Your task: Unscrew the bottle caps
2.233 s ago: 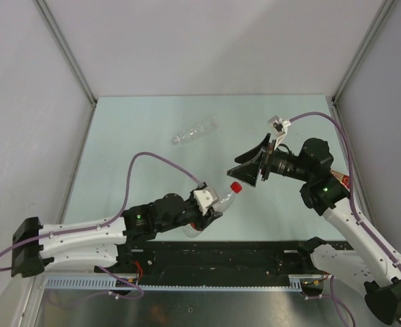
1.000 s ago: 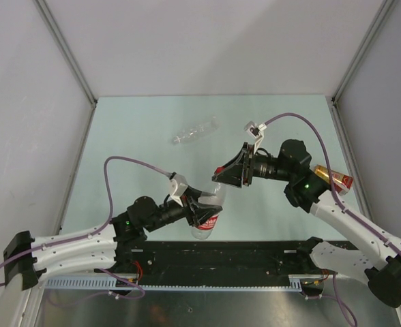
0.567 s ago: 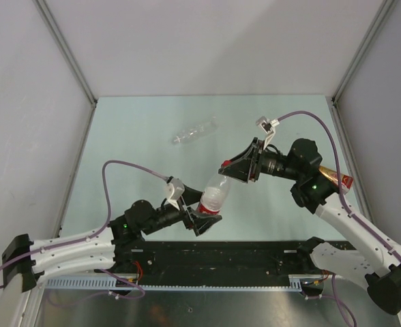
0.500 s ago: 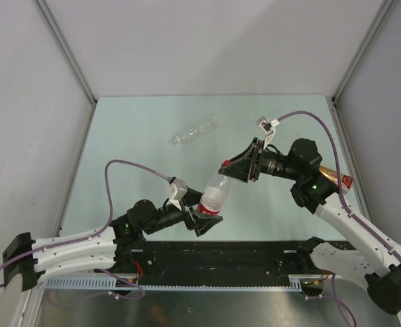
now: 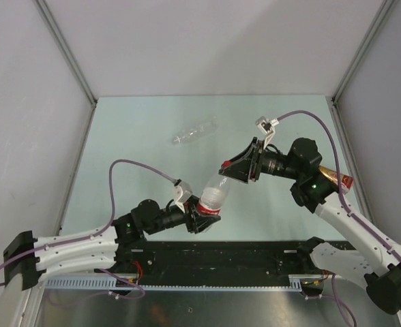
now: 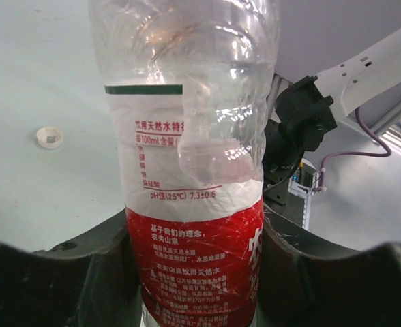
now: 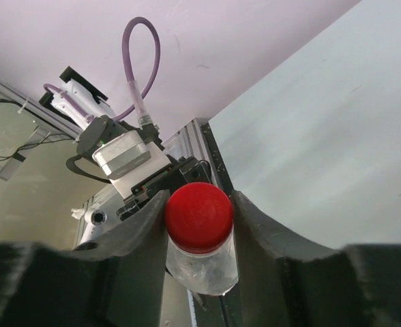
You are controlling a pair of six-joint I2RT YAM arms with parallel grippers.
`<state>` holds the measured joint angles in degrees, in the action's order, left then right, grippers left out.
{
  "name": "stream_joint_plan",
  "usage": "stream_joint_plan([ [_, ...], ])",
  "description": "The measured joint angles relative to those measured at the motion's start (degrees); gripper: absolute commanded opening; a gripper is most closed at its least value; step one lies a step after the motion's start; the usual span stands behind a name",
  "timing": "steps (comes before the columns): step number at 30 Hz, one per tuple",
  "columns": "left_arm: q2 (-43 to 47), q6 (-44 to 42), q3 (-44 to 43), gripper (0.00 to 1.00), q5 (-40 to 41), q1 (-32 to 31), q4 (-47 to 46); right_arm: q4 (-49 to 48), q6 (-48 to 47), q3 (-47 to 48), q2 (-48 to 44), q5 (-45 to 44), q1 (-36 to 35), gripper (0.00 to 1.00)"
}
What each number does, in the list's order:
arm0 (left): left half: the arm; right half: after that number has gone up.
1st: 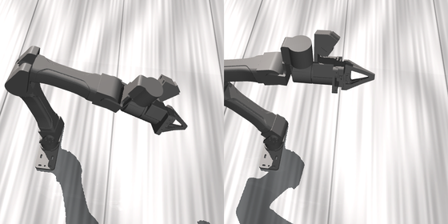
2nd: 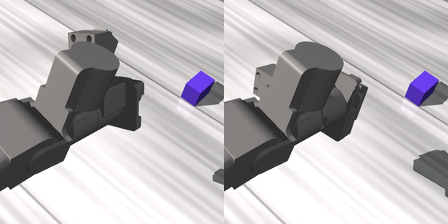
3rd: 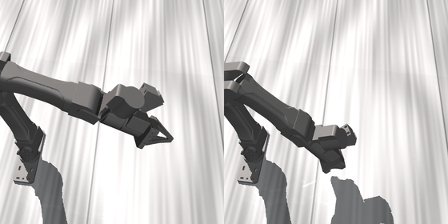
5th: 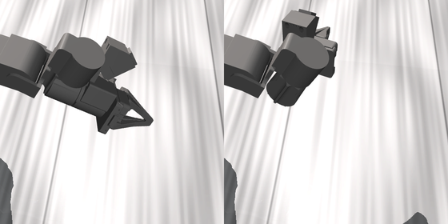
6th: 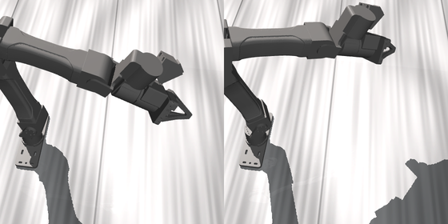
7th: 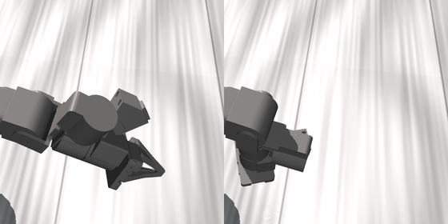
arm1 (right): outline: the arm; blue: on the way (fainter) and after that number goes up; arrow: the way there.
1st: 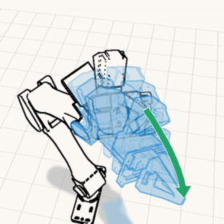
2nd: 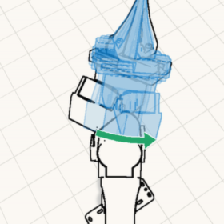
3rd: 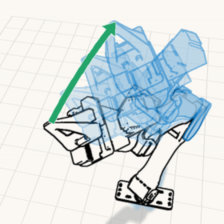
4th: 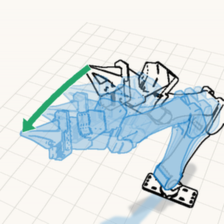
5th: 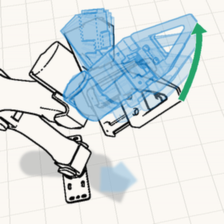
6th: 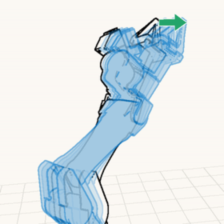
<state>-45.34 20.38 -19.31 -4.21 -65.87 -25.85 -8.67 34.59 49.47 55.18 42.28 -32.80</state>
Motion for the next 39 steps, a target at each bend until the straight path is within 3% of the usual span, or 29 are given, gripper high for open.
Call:
stream_joint_plan([
  [4,2.4,-2.4,0.0,0.33,1.8,0.0,2.5,-0.8,1.8,0.0,0.9,0.9,1.5,0.84],
  [8,3.7,-5.7,0.0,0.32,5.0,0.0,5.3,-1.1,2.7,0.0,1.4,0.5,3.5,0.94],
  [11,3.4,-8.0,-0.5,0.33,7.4,0.0,9.6,-0.9,2.7,0.0,1.4,-0.1,4.6,0.96],
  [16,0.7,-11.3,-2.9,0.44,11.8,-0.6,17.7,1.4,2.4,0.0,1.8,-2.0,5.6,0.99],
  [21,-1.8,-15.7,-3.4,0.46,19.2,-5.8,22.3,6.1,2.4,0.0,2.4,-4.0,6.3,0.99],
  [33,-12.9,-24.2,-7.4,0.46,35.1,-10.6,25.4,17.1,1.6,0.0,1.4,-6.6,7.1,0.99],
  [39,-15.5,-27.7,-9.6,0.48,41.2,-12.3,26.4,18.9,1.5,0.0,5.3,-3.2,9.6,0.97],
])
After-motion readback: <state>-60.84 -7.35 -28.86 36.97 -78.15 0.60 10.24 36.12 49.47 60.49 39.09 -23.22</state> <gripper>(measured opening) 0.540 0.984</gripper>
